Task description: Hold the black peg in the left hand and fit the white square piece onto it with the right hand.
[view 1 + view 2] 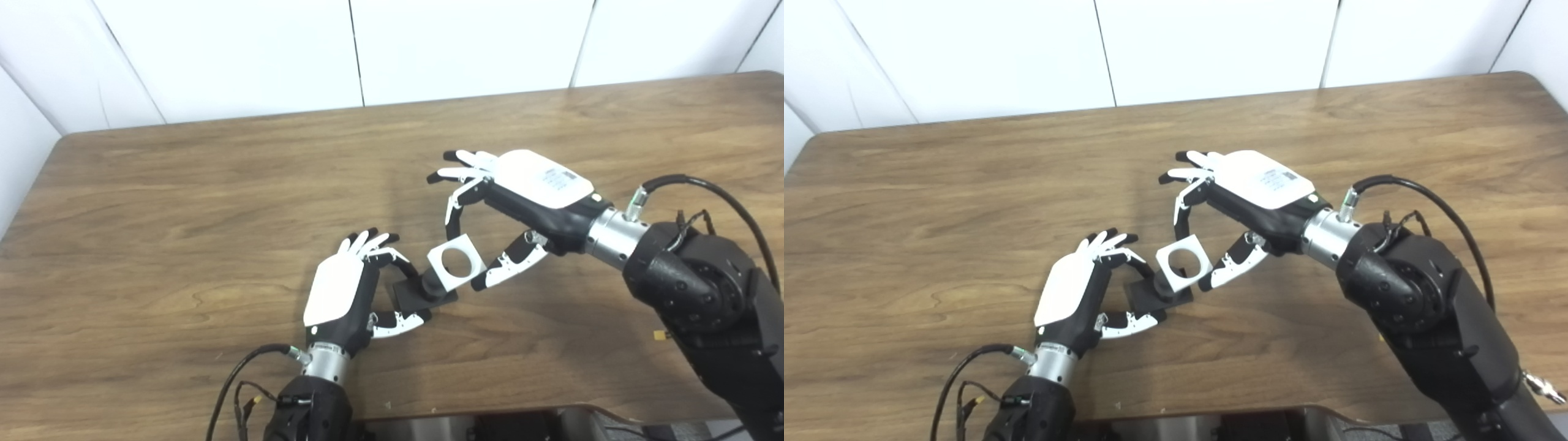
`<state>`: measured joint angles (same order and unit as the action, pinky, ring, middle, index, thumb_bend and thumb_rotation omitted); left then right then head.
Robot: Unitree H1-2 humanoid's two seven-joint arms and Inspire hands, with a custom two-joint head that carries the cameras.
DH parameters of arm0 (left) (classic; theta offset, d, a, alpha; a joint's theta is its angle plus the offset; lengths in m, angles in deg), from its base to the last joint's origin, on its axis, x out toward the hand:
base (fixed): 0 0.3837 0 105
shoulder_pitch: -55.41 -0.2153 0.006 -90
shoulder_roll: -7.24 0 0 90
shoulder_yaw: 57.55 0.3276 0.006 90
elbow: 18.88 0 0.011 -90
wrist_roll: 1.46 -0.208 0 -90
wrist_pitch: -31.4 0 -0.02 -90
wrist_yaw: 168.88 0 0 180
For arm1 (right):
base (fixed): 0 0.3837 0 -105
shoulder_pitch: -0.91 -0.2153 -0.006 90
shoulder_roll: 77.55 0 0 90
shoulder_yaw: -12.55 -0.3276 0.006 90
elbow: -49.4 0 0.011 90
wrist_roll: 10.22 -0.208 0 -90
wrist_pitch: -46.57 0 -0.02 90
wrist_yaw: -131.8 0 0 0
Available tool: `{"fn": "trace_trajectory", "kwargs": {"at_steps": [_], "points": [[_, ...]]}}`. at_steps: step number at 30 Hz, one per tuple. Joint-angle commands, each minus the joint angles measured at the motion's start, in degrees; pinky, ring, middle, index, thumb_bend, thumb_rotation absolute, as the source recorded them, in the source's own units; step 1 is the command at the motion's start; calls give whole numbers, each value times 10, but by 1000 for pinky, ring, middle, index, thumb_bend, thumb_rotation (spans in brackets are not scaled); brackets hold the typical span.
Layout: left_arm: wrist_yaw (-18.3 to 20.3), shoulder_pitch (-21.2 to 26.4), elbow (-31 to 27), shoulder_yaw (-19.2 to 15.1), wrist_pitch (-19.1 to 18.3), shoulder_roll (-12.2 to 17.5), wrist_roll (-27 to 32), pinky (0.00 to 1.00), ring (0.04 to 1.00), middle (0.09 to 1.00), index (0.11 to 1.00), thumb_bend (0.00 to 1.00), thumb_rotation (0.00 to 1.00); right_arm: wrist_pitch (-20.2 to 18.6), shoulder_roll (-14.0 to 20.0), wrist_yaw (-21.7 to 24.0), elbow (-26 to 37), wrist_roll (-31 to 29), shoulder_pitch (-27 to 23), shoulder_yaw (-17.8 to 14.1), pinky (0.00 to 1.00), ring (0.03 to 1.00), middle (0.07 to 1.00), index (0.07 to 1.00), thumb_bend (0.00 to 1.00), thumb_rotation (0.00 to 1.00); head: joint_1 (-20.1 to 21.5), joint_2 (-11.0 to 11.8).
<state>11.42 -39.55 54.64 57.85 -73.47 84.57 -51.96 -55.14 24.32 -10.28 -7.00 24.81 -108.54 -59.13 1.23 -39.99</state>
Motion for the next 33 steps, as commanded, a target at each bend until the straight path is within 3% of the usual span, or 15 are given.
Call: {"fn": "trace_trajectory", "kwargs": {"at_steps": [1, 33], "points": [[5, -2, 8, 0, -8, -4, -15, 1000, 960, 863, 492, 503, 84, 15, -5, -9, 4, 0, -17, -6, 996, 999, 906, 492, 523, 153, 0, 0], [10, -3, 2, -4, -7, -4, -4, 1000, 966, 869, 492, 503, 82, 34, -18, -12, -24, 4, -2, 7, 991, 997, 903, 492, 522, 154, -1, -9]]}}
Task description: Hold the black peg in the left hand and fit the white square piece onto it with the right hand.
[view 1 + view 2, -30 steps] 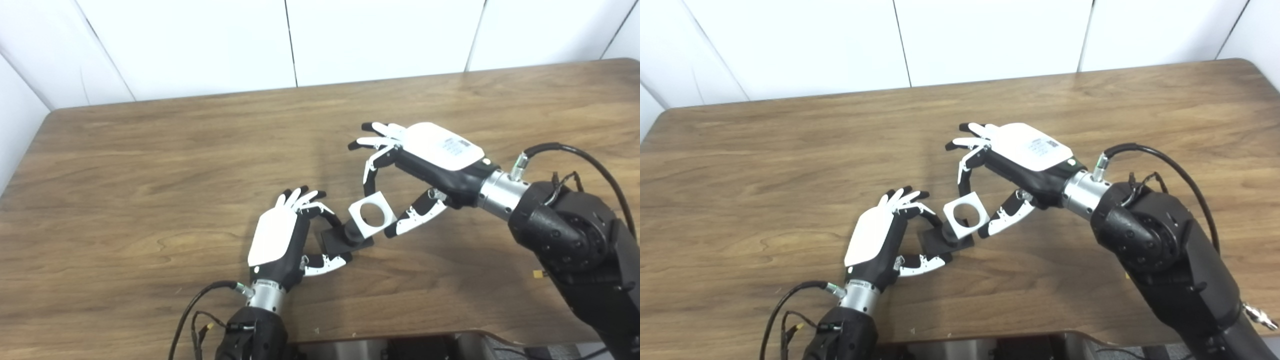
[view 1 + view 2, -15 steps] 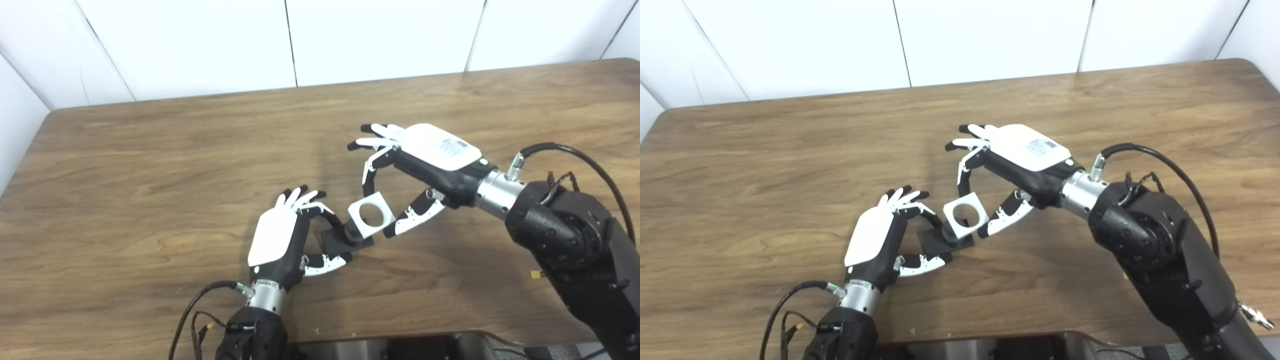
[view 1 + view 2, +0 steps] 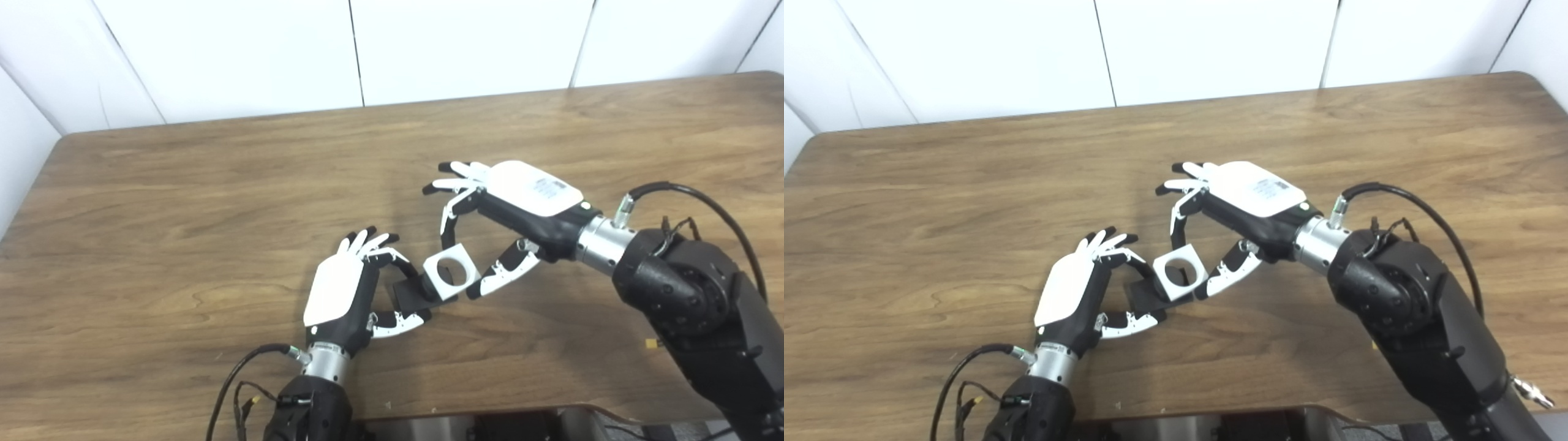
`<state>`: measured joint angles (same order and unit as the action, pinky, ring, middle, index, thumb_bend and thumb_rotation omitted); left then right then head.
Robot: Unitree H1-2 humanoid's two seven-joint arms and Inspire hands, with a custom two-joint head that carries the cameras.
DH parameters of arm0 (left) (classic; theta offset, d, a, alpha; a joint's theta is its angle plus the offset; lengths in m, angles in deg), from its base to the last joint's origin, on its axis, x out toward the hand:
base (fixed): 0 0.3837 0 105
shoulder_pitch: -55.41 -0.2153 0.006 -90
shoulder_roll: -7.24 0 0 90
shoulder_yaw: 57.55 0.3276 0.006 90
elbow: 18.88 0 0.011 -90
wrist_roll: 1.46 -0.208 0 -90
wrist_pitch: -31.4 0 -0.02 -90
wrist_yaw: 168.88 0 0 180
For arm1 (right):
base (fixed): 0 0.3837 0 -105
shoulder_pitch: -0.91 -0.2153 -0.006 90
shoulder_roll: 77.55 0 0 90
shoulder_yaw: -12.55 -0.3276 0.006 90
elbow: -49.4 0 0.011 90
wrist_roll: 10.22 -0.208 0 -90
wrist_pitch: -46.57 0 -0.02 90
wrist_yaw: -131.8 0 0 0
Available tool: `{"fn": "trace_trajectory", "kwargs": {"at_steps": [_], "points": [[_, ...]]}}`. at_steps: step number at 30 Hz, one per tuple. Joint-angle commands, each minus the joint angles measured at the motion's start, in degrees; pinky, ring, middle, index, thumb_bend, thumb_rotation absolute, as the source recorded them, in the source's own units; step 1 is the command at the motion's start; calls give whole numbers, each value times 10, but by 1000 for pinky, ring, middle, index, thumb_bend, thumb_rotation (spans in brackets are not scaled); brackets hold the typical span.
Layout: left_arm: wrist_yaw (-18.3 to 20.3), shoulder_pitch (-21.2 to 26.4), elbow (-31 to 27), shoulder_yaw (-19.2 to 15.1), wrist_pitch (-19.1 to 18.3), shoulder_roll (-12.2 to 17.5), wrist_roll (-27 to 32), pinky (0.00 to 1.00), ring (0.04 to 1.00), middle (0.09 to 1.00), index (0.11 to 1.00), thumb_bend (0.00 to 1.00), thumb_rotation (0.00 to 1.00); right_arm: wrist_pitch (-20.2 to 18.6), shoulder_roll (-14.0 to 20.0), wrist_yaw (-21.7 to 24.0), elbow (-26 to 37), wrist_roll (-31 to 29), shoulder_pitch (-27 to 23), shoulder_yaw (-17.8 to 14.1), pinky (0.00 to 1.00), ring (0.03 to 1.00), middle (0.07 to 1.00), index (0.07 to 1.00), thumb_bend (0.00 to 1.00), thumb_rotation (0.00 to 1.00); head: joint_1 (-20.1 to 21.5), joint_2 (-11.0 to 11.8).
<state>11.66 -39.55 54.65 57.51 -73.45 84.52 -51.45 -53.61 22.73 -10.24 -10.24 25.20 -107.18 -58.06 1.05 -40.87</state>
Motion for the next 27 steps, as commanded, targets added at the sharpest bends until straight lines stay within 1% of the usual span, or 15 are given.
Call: {"fn": "trace_trajectory", "kwargs": {"at_steps": [1, 15, 20, 27], "points": [[9, -3, 1, -2, -8, -3, -8, 1000, 969, 871, 492, 503, 82, 19, -4, -12, 8, 2, -16, -3, 994, 998, 905, 492, 523, 154, 1, -1], [8, 1, 1, -2, -4, -6, -8, 982, 962, 868, 492, 504, 81, 17, -14, -12, -1, 9, -20, 3, 994, 999, 906, 492, 523, 152, 1, -3], [23, 0, -8, 2, -17, -10, -11, 998, 971, 875, 493, 503, 82, 19, -16, -13, -4, 15, -25, 2, 985, 994, 903, 492, 524, 151, -2, -7], [14, -3, -6, 4, -13, -15, -13, 996, 965, 868, 492, 504, 81, 21, -16, -12, -13, 19, -31, 2, 985, 999, 905, 492, 524, 152, -3, -9]]}}
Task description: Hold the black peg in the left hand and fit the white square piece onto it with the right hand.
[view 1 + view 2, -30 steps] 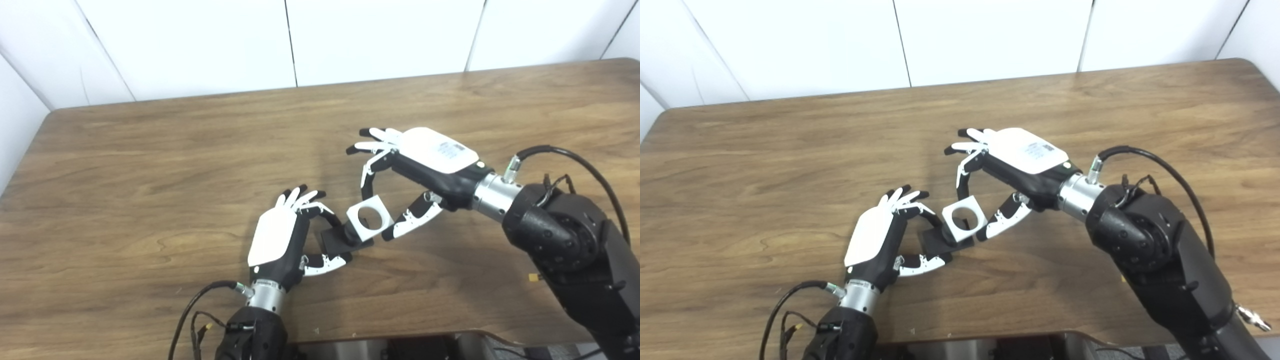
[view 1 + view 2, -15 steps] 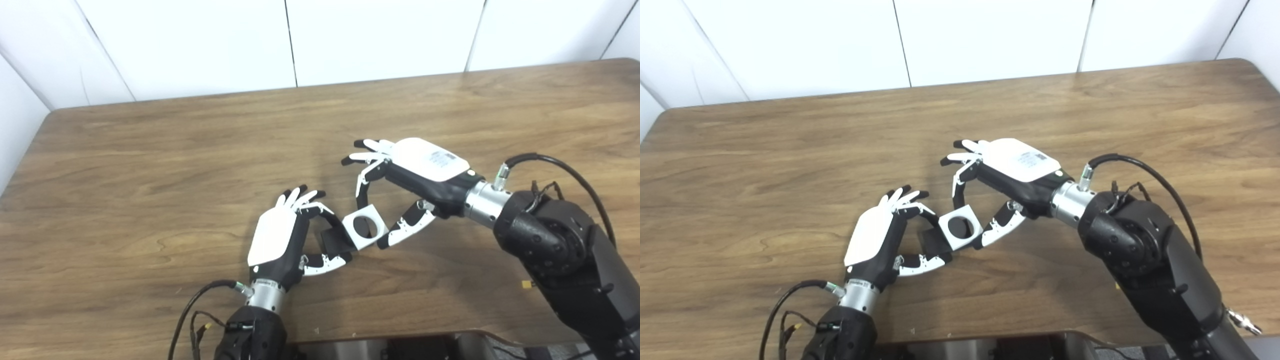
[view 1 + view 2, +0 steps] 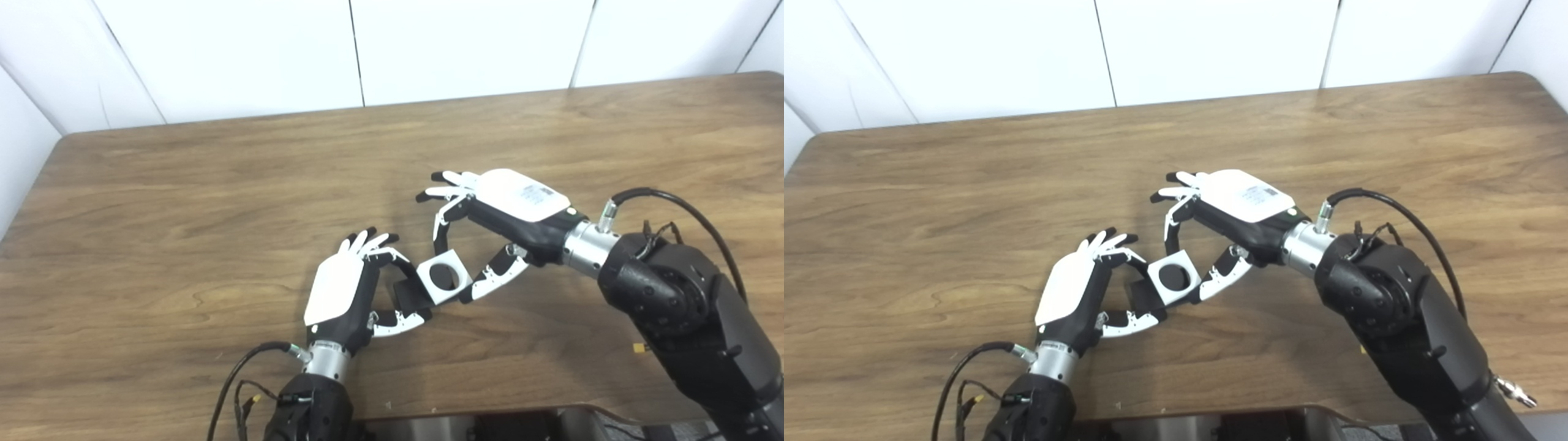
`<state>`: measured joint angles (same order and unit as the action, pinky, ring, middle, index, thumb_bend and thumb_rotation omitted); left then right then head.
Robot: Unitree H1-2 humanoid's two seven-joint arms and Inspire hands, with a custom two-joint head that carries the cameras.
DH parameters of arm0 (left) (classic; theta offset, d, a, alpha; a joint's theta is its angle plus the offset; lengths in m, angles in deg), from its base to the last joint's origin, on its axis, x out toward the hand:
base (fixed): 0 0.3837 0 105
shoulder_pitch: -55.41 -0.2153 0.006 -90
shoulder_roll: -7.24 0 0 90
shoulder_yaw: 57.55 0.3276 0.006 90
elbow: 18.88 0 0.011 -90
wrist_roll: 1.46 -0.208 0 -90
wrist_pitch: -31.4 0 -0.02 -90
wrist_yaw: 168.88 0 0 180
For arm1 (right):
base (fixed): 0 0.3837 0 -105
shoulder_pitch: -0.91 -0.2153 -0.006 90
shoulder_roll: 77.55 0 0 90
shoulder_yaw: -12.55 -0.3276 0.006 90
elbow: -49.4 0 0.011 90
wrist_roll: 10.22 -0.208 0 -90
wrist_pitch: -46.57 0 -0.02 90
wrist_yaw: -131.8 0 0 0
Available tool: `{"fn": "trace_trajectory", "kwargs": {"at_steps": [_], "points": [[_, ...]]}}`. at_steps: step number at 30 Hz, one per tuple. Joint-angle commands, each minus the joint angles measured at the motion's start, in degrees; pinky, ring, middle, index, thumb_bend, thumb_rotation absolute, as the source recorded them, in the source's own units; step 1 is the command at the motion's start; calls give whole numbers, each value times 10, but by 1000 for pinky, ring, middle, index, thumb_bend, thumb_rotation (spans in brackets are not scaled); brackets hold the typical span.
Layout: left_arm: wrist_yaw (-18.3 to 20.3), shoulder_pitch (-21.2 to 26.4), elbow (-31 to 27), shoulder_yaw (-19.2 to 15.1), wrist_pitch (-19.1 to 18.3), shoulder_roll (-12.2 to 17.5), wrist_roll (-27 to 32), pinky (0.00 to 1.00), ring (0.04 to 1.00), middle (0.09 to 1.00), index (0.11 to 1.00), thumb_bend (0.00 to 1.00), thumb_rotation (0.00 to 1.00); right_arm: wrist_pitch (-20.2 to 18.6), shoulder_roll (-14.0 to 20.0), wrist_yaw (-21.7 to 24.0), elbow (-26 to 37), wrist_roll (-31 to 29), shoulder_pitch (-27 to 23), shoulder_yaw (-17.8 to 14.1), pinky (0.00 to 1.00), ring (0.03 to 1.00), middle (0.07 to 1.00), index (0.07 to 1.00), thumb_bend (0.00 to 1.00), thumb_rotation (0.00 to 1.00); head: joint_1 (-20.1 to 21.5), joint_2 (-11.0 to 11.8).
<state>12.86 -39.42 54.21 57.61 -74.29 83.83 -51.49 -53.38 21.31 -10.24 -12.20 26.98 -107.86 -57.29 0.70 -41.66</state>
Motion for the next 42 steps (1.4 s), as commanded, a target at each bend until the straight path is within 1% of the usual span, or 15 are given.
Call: {"fn": "trace_trajectory", "kwargs": {"at_steps": [1, 20, 32, 42], "points": [[2, -4, -1, 3, -5, -8, -13, 996, 965, 869, 492, 504, 81, 19, -2, -13, 5, 3, -24, -5, 984, 999, 905, 492, 524, 152, 0, -1], [-2, 5, 6, 6, -7, -11, -13, 989, 963, 868, 492, 503, 82, 35, -5, -12, -10, 7, -30, -6, 980, 994, 898, 492, 525, 152, -3, -2], [-3, 11, 14, 8, -8, -16, -11, 996, 967, 871, 492, 504, 80, 35, -9, -11, -12, 5, -27, -3, 993, 996, 903, 492, 524, 152, -5, -3], [-10, 14, 20, 7, -5, -19, -7, 995, 967, 871, 492, 504, 80, 35, -5, -10, -12, 5, -23, -4, 994, 995, 901, 492, 524, 152, -8, -4]]}}
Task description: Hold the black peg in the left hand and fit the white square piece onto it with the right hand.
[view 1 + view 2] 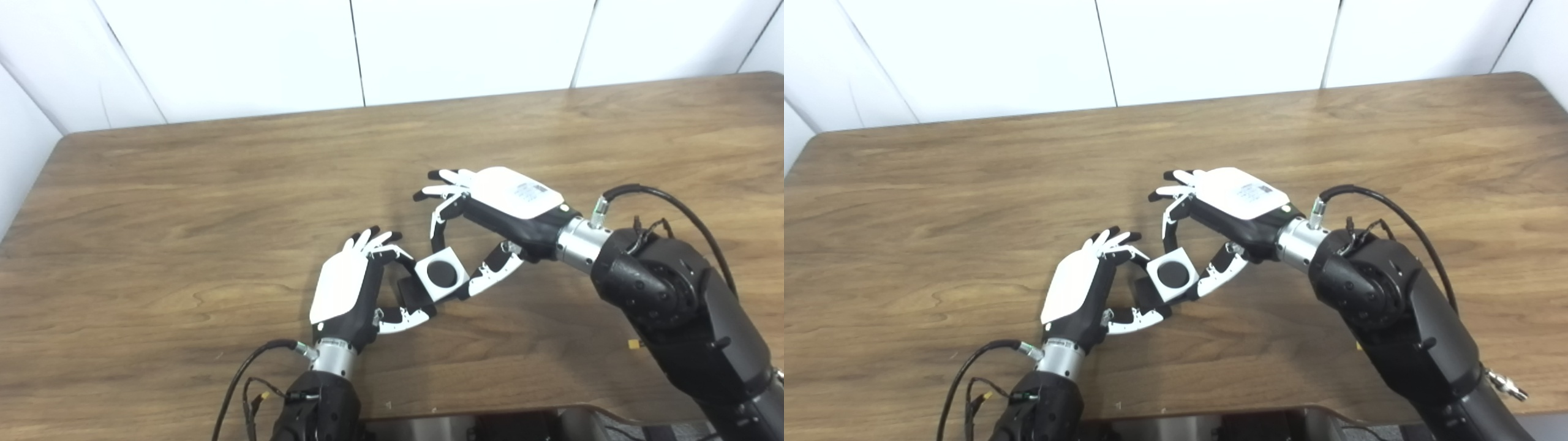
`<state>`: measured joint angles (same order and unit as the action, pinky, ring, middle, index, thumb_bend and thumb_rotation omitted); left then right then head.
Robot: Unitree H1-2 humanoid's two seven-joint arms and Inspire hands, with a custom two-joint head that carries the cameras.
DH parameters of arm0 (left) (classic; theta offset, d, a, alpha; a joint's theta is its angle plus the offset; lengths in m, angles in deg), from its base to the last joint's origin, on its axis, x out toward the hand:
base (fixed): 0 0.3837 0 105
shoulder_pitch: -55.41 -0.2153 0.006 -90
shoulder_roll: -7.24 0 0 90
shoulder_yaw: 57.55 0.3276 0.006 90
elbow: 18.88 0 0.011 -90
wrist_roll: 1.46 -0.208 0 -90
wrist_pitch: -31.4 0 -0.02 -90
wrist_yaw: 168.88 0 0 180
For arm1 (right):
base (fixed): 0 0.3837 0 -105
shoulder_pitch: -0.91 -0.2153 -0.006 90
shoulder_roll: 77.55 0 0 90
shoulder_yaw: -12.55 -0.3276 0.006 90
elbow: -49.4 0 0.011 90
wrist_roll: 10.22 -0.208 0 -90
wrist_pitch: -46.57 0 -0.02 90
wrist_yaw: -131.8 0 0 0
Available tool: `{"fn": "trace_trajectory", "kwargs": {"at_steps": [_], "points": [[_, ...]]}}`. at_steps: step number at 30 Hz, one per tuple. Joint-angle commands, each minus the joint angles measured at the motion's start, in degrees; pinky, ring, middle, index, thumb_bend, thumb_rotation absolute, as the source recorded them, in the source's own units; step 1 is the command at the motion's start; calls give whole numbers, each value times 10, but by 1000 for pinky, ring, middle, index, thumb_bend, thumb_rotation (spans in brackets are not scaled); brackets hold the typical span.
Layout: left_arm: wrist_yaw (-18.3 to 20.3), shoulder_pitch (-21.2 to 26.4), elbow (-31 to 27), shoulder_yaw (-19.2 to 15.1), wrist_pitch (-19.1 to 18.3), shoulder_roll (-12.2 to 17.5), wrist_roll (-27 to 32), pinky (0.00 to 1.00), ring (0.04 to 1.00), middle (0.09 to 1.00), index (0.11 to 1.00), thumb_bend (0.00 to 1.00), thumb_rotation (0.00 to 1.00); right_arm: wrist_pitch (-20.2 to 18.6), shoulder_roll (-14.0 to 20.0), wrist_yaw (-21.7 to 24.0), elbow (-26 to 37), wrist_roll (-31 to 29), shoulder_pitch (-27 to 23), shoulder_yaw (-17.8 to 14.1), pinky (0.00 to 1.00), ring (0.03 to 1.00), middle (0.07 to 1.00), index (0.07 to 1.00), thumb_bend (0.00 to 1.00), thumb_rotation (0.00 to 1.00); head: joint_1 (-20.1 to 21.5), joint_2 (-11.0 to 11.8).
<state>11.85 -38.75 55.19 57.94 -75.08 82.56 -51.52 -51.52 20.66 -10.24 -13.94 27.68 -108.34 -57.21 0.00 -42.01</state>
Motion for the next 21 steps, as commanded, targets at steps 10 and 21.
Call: {"fn": "trace_trajectory", "kwargs": {"at_steps": [10, 21], "points": [[-1, 11, 7, 3, 4, -7, -7, 986, 962, 869, 492, 504, 80, 15, 2, -5, 7, 2, -19, -2, 1000, 1000, 908, 492, 524, 153, 0, 0], [-2, 6, -3, 3, 5, -7, -8, 978, 959, 866, 492, 504, 81, 16, 3, -7, 1, 6, -16, 0, 982, 996, 902, 492, 524, 152, 0, -2]]}}
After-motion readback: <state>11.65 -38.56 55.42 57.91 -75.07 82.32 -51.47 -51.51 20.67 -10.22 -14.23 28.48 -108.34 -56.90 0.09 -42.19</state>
